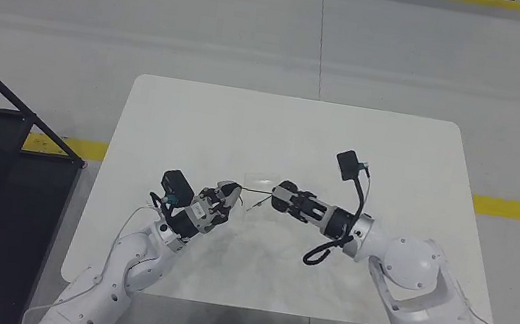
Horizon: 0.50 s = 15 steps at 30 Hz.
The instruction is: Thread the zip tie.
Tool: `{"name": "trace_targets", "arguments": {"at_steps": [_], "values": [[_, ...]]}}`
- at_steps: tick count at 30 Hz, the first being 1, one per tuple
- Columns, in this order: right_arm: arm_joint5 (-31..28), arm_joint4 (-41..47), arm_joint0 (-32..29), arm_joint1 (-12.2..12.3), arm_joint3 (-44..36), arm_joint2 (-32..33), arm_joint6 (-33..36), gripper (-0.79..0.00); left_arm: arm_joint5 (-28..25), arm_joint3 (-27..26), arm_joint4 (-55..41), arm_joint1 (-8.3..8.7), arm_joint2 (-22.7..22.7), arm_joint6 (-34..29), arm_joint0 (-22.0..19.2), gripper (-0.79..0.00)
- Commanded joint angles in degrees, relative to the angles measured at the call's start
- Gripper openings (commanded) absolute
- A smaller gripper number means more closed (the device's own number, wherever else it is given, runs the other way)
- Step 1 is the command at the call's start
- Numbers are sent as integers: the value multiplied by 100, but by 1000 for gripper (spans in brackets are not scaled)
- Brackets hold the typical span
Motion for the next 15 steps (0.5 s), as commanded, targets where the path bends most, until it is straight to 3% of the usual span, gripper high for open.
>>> {"name": "trace_targets", "arguments": {"at_steps": [1, 15], "values": [[-70, 53, -14, -8, 13, 0, -58, -785, 0, 0, 0, 0, 0, 0, 0, -785], [-272, 228, -48, -41, 78, -20, -158, -785, 0, 0, 0, 0, 0, 0, 0, -785]]}}
